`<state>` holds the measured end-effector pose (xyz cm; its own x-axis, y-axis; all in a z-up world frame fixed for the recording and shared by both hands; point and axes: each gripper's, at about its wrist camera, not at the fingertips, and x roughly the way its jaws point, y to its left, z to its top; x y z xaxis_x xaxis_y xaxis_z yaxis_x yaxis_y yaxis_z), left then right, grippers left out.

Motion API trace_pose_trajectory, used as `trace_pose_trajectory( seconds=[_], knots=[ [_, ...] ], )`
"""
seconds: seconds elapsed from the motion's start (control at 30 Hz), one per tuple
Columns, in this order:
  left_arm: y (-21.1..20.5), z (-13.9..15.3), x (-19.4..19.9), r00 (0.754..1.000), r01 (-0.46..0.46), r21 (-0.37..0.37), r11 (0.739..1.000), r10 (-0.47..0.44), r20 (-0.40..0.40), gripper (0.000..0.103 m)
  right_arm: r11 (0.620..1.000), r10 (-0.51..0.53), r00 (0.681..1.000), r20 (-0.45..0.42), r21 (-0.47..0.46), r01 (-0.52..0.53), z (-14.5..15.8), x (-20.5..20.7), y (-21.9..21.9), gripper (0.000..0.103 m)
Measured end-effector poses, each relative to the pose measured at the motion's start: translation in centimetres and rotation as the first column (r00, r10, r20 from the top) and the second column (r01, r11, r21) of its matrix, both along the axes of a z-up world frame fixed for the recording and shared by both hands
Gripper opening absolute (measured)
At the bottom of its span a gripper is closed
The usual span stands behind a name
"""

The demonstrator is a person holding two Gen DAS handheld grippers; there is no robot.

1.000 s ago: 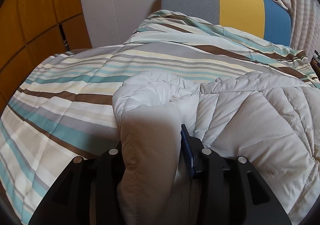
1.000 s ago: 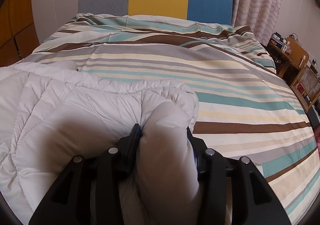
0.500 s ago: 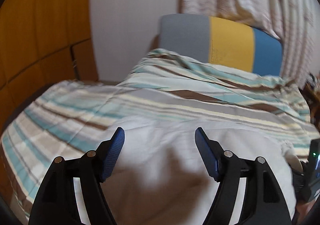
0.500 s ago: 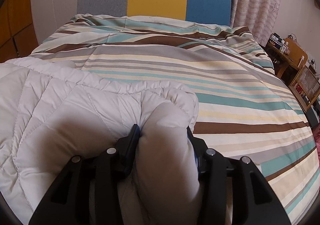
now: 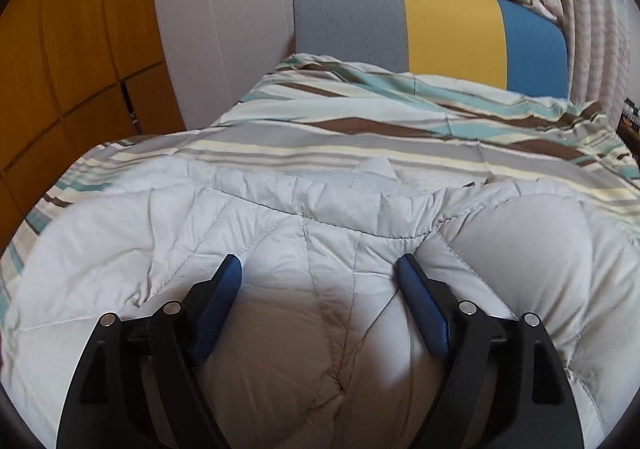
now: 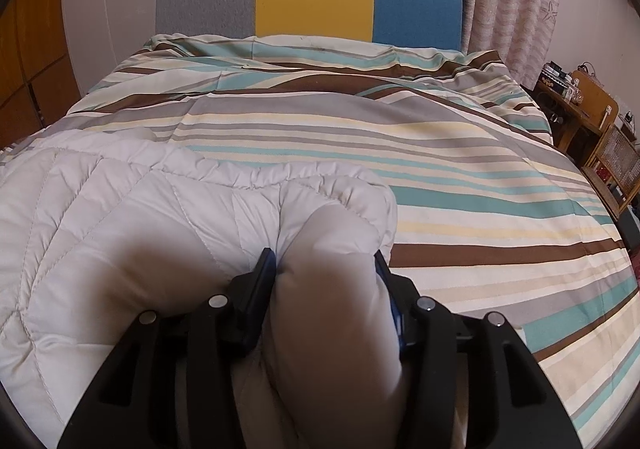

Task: Fold large clothes

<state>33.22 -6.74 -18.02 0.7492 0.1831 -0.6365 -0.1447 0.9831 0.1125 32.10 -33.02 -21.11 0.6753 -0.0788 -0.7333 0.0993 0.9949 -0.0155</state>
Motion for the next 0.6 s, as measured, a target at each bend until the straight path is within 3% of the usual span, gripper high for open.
trace_pose_trajectory(
  seconds=[0.17,0.33,0.43,0.6],
  knots=[
    [0.1,-0.6,0.5,1.0,0.005,-0.015,1.0,-0.005,-0.024,0.081,1.0,0.003,1.0,-0.009,0.002,-0.003,1.4,-0.7,0.0,0.057],
    [0.0,-0.6,0.5,1.0,0.005,-0.011,1.0,-0.005,-0.029,0.081,0.996,0.018,0.988,0.156,0.082,-0.031,7.3,-4.5,2.0,0.057],
    [0.1,-0.5,0.4,1.0,0.007,-0.016,1.0,-0.007,-0.029,0.081,0.99,0.079,0.978,0.192,0.103,-0.1,9.2,-4.7,5.1,0.057],
    [0.3,-0.4,0.4,1.0,0.008,-0.025,1.0,-0.009,-0.028,0.081,0.982,0.15,0.98,0.128,0.097,-0.163,7.1,-1.8,9.3,0.056]
  ],
)
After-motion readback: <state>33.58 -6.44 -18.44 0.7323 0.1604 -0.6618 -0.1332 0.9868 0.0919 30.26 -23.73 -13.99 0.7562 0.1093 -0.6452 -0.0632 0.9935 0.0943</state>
